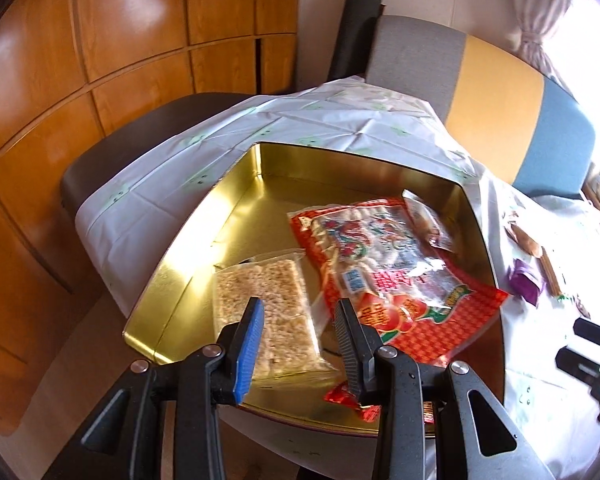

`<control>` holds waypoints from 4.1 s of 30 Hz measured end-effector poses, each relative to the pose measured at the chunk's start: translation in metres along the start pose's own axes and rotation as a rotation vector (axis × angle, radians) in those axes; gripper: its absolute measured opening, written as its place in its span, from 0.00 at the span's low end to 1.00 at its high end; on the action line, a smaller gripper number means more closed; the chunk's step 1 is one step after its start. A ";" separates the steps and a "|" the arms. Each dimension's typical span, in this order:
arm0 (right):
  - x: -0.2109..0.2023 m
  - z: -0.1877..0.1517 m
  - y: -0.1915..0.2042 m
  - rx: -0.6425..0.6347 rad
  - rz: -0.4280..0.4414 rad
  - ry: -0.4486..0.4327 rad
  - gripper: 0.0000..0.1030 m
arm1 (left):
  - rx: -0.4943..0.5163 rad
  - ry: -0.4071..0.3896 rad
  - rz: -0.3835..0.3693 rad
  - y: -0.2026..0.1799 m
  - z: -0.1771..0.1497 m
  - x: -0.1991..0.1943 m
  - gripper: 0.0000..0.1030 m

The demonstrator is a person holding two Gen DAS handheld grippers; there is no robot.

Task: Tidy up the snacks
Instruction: 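Carry the rice-cake pack over the gold tin and open the right gripper, then grasp the purple pouch with the left gripper and lift, then hold the purple pouch with the left gripper while the right gripper reaches the brown bread bag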

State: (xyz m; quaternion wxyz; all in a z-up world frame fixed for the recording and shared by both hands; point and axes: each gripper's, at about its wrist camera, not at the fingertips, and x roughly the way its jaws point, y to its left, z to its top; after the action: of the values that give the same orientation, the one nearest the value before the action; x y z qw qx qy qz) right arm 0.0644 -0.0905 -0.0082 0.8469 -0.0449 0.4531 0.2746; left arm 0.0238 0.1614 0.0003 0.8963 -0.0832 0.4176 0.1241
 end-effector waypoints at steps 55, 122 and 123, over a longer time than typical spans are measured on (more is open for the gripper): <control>-0.039 -0.041 -0.178 0.301 -0.254 0.069 0.74 | 0.117 0.360 -0.254 -0.273 0.038 0.120 0.63; 0.069 0.091 -0.154 -0.151 -0.214 0.237 0.67 | 0.465 -0.107 -0.340 -0.245 -0.077 0.057 0.43; 0.078 0.098 -0.154 -0.172 -0.219 0.246 0.67 | 0.464 -0.108 -0.340 -0.245 -0.077 0.057 0.43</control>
State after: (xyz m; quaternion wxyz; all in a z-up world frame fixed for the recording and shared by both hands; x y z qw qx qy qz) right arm 0.2488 -0.1557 -0.0395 0.8029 -0.1994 0.5207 0.2107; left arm 0.0743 -0.0839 -0.0816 0.9202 0.0622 0.3666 -0.1225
